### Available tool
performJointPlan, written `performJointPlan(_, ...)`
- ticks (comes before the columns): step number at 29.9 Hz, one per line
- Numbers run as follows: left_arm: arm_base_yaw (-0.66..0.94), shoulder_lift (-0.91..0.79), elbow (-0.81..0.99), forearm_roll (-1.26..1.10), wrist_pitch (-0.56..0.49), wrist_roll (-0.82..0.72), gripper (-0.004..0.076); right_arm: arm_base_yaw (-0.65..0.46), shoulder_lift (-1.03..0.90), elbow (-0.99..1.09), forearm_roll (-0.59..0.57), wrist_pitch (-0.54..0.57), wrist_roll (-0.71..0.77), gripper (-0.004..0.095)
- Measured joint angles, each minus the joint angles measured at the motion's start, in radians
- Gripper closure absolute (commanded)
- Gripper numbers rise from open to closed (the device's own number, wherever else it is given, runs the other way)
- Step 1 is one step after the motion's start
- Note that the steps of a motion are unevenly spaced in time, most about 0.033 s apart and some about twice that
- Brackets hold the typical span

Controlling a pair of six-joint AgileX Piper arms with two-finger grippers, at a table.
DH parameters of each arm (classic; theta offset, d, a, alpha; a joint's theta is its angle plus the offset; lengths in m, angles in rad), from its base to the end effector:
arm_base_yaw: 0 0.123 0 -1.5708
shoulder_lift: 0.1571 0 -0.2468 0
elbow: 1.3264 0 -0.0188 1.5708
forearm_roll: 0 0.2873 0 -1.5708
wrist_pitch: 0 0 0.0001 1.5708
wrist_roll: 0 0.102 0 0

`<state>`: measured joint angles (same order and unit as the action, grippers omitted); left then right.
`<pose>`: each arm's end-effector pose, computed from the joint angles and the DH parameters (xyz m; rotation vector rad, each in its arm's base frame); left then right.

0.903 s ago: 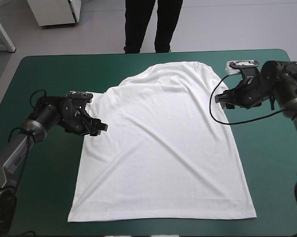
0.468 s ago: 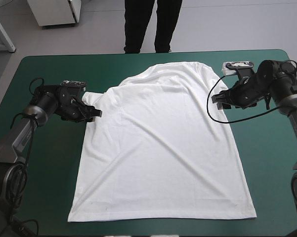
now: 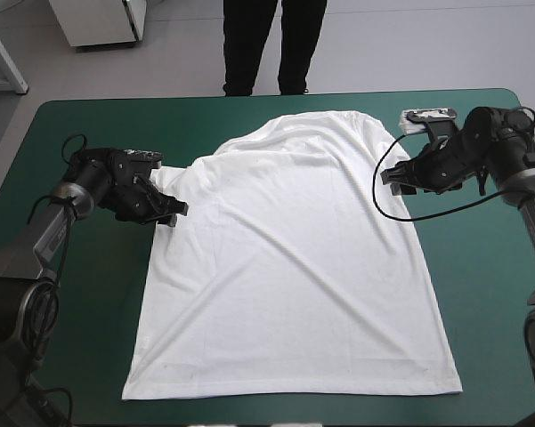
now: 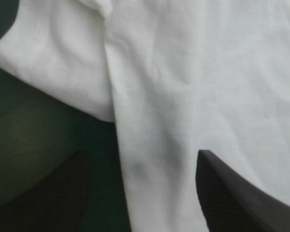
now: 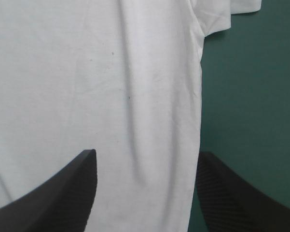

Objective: Fold the cloth

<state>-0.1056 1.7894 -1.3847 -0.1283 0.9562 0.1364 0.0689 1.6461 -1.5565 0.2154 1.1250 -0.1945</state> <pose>0.3960 -0.0527 0.1839 0.2603 2.8269 -0.1581 0.3856 0.0463 0.2913 -0.2860 2.6611 0.2507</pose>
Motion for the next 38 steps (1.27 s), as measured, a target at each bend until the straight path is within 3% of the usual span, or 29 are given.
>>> performJointPlan(10,0.0,0.071,-0.001,-0.015,0.003,0.001,0.0281,0.0,0.0,0.0,0.0,-0.001,-0.01,0.0331)
performJointPlan(12,0.0,0.081,-0.004,-0.023,0.003,0.005,0.0344,0.0,0.0,0.0,-0.001,-0.006,-0.011,0.0331)
performJointPlan(20,0.002,0.097,-0.015,-0.029,-0.004,0.034,0.0741,0.0,0.079,-0.001,-0.012,-0.02,-0.015,0.0331)
performJointPlan(38,0.004,0.104,-0.017,-0.134,-0.001,0.12,0.0746,0.0,0.321,-0.044,-0.046,-0.061,-0.036,0.0331)
